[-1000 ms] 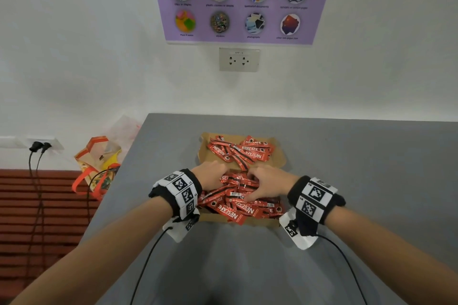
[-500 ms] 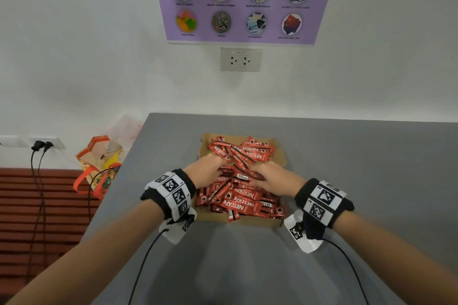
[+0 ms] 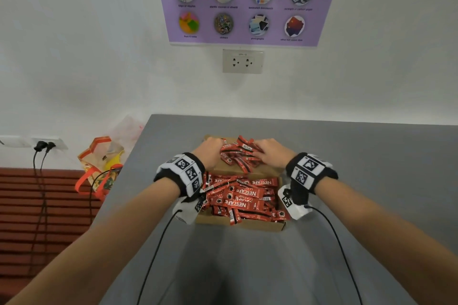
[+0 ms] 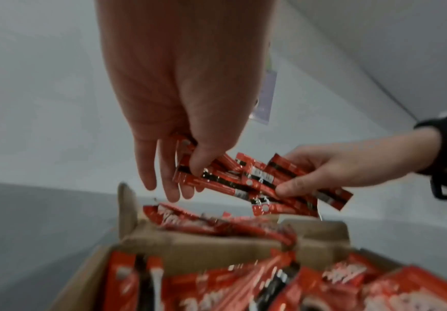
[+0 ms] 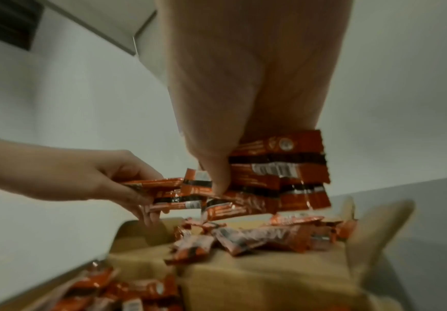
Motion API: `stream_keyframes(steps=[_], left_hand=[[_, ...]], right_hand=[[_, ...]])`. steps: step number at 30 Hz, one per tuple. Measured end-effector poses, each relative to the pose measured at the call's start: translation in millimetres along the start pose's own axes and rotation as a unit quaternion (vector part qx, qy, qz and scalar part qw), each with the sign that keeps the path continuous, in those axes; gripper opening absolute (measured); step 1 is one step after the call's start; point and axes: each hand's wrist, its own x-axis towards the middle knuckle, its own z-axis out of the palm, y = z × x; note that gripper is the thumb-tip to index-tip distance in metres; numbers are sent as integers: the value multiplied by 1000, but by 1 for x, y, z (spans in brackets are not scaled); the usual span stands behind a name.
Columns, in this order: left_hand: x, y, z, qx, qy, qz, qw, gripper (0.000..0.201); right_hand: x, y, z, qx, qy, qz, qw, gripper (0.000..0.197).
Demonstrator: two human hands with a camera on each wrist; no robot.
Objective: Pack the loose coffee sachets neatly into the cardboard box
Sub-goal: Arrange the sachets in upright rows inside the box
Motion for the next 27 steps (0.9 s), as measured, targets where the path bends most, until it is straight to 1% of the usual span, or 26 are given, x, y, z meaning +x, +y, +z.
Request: stream_keyframes(steps=[2, 5, 7, 11, 14, 17, 22, 24, 27], left_hand=[[4, 0, 8, 13, -4, -4, 1000, 34], [8, -6, 18, 37, -15, 6, 999, 50], [10, -9, 21, 55, -32, 10, 998, 55], [9, -12, 20, 72, -78, 1, 994, 56], [9, -18, 21, 59, -107, -8, 993, 54], [7, -22, 20, 51, -131, -14, 990, 53], [2, -23, 15, 64, -177, -36, 981, 59], [1, -24, 13, 68, -183, -42, 980, 60], [-2, -26, 12, 73, -176, -41, 981, 59]], right_hand=[[8, 1, 4, -15, 0, 9, 1000, 25], [13, 4, 13, -44, -4, 24, 999, 31], [15, 4, 19, -65, -19, 38, 997, 37], [18, 3, 24, -78, -60, 45, 994, 48], [18, -1, 23, -57, -96, 45, 993, 55], [19, -5, 23, -46, -122, 52, 990, 58], [23, -13, 21, -37, -146, 55, 987, 57], [25, -14, 22, -41, -152, 56, 986, 59], [27, -16, 22, -40, -151, 58, 986, 59]])
